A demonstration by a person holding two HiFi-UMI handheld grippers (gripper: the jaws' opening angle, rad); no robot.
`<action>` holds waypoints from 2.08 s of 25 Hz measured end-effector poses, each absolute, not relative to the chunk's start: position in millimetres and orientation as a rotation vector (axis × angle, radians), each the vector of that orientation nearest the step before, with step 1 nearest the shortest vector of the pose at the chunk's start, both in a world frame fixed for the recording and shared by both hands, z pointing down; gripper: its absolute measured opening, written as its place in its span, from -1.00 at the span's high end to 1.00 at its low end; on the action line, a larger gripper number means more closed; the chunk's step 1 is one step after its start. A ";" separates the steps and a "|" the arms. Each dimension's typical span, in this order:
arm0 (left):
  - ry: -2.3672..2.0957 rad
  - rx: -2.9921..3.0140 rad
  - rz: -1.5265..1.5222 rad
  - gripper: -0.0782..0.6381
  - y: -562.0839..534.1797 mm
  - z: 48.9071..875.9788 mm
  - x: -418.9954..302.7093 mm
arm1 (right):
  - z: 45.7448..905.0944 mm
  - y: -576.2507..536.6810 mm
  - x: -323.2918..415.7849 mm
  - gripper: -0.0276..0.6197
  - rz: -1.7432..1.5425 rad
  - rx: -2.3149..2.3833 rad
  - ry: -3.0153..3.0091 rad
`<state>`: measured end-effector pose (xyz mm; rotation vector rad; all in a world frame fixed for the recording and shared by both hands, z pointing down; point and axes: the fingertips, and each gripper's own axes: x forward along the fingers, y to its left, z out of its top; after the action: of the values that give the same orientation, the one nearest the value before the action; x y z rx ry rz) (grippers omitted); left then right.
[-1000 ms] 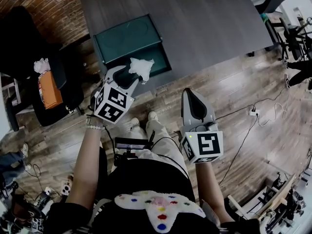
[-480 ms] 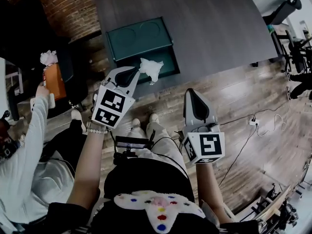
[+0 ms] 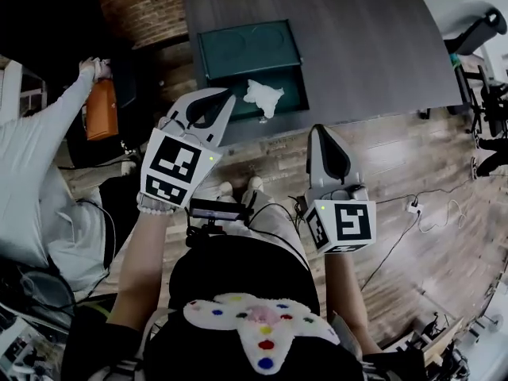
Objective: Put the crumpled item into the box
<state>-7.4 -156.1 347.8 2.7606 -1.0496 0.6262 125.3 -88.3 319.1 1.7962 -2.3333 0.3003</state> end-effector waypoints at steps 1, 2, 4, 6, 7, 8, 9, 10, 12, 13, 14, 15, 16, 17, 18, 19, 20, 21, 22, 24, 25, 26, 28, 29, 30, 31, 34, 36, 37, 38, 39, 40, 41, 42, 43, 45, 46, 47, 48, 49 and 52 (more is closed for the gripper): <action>-1.066 2.764 0.612 0.76 -153.7 341.2 -9.7 | 316.0 -88.2 123.4 0.89 0.290 1.789 -2.344; -1.082 2.767 0.598 0.76 -150.9 334.6 -12.2 | 312.8 -87.9 121.8 0.89 0.282 1.785 -2.355; -1.114 2.768 0.570 0.76 -145.1 321.7 -17.6 | 306.5 -86.9 118.8 0.89 0.272 1.782 -2.375; -1.143 2.759 0.542 0.76 -139.3 309.7 -23.4 | 300.5 -86.7 115.1 0.89 0.261 1.770 -2.394; -1.155 2.752 0.529 0.76 -136.4 304.2 -25.9 | 298.0 -86.9 113.1 0.89 0.253 1.758 -2.405; -1.166 2.746 0.515 0.76 -133.5 299.1 -27.9 | 295.8 -87.1 111.4 0.89 0.245 1.744 -2.414; -1.176 2.742 0.499 0.76 -130.4 294.1 -29.3 | 294.0 -87.0 109.9 0.89 0.238 1.734 -2.423; -1.187 2.741 0.482 0.76 -127.1 289.1 -30.4 | 292.2 -86.5 108.6 0.89 0.231 1.725 -2.430; -1.206 2.742 0.449 0.76 -120.2 278.6 -31.8 | 288.3 -85.0 105.9 0.89 0.217 1.707 -2.445; -1.214 2.744 0.434 0.76 -116.8 273.5 -32.3 | 286.1 -84.1 104.8 0.89 0.212 1.699 -2.452; -1.224 2.745 0.422 0.76 -113.5 268.8 -33.0 | 283.9 -83.2 103.9 0.89 0.209 1.692 -2.458; -1.232 2.747 0.412 0.76 -110.3 264.3 -33.7 | 281.8 -82.3 102.9 0.89 0.206 1.685 -2.464; -1.238 2.749 0.406 0.76 -107.3 260.4 -34.4 | 279.7 -81.6 101.9 0.89 0.202 1.680 -2.469; -1.243 2.753 0.407 0.76 -105.0 257.3 -35.0 | 277.6 -81.2 101.0 0.89 0.199 1.676 -2.473; -1.246 2.757 0.411 0.76 -103.2 255.4 -35.6 | 275.5 -81.1 100.2 0.89 0.196 1.674 -2.477; -1.247 2.760 0.416 0.76 -101.7 254.3 -36.2 | 273.7 -81.2 99.5 0.89 0.194 1.673 -2.481; -1.246 2.761 0.420 0.76 -100.3 253.8 -36.9 | 272.3 -81.5 98.8 0.89 0.193 1.672 -2.484; -1.244 2.762 0.422 0.76 -98.8 253.9 -37.4 | 271.5 -81.6 97.9 0.89 0.191 1.670 -2.487; -1.240 2.762 0.424 0.76 -97.0 254.3 -37.7 | 271.2 -81.5 97.0 0.89 0.186 1.664 -2.489; -1.233 2.765 0.424 0.76 -92.9 255.5 -37.4 | 271.4 -80.5 95.6 0.89 0.177 1.654 -2.493; -1.230 2.766 0.423 0.76 -91.0 255.9 -36.9 | 271.6 -79.8 95.2 0.89 0.174 1.651 -2.494; -1.228 2.766 0.422 0.76 -89.5 256.1 -36.5 | 271.8 -79.1 94.7 0.89 0.171 1.648 -2.495; -1.225 2.765 0.420 0.76 -87.3 256.8 -35.9 | 272.3 -77.7 93.9 0.89 0.168 1.643 -2.496; -1.222 2.765 0.419 0.76 -86.6 257.6 -35.7 | 272.6 -77.2 93.5 0.89 0.166 1.641 -2.496; -1.218 2.764 0.419 0.76 -86.1 258.3 -35.3 | 272.7 -76.9 93.3 0.89 0.164 1.639 -2.496; -1.212 2.765 0.420 0.76 -85.7 258.7 -34.8 | 272.5 -76.9 93.3 0.89 0.163 1.637 -2.495; -1.192 2.772 0.422 0.76 -85.1 258.4 -32.6 | 271.1 -77.0 94.0 0.89 0.159 1.636 -2.491; -1.186 2.777 0.422 0.76 -85.1 259.4 -31.6 | 271.9 -76.9 94.5 0.89 0.156 1.636 -2.488; -1.185 2.779 0.422 0.76 -84.9 260.0 -31.4 | 272.6 -76.6 94.6 0.89 0.154 1.636 -2.487; -1.183 2.780 0.422 0.76 -84.4 260.3 -31.4 | 273.0 -76.0 94.6 0.89 0.153 1.636 -2.485; -1.182 2.781 0.422 0.76 -84.1 260.2 -31.4 | 273.1 -75.6 94.5 0.89 0.152 1.636 -2.484; -1.182 2.781 0.423 0.76 -83.9 260.1 -31.5 | 273.1 -75.3 94.4 0.89 0.151 1.636 -2.483; -1.182 2.781 0.422 0.76 -84.0 260.2 -31.7 | 273.3 -75.2 94.2 0.89 0.151 1.635 -2.482; -1.182 2.780 0.422 0.76 -84.1 260.7 -31.9 | 273.8 -75.1 94.0 0.89 0.150 1.634 -2.482; -1.182 2.779 0.421 0.76 -84.2 261.4 -32.1 | 274.3 -75.1 93.7 0.89 0.149 1.633 -2.481; -1.183 2.778 0.420 0.76 -84.3 262.5 -32.6 | 275.2 -74.9 93.2 0.89 0.148 1.630 -2.480; -1.184 2.777 0.420 0.76 -84.4 262.7 -32.8 | 275.4 -74.8 92.9 0.89 0.147 1.629 -2.480; -1.184 2.777 0.419 0.76 -84.6 262.8 -32.9 | 275.4 -74.8 92.8 0.89 0.145 1.628 -2.480; -1.184 2.776 0.419 0.76 -84.7 263.0 -33.0 | 275.4 -74.9 92.7 0.89 0.143 1.627 -2.479; -1.183 2.776 0.420 0.76 -84.8 263.3 -33.0 | 275.4 -74.9 92.8 0.89 0.140 1.628 -2.477; -1.178 2.773 0.421 0.76 -84.5 263.8 -33.2 | 275.0 -74.7 93.2 0.89 0.136 1.634 -2.473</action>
<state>-33.2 -84.5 263.8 2.7727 -1.1781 0.4209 93.2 -74.7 275.0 1.6338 -2.4732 0.1359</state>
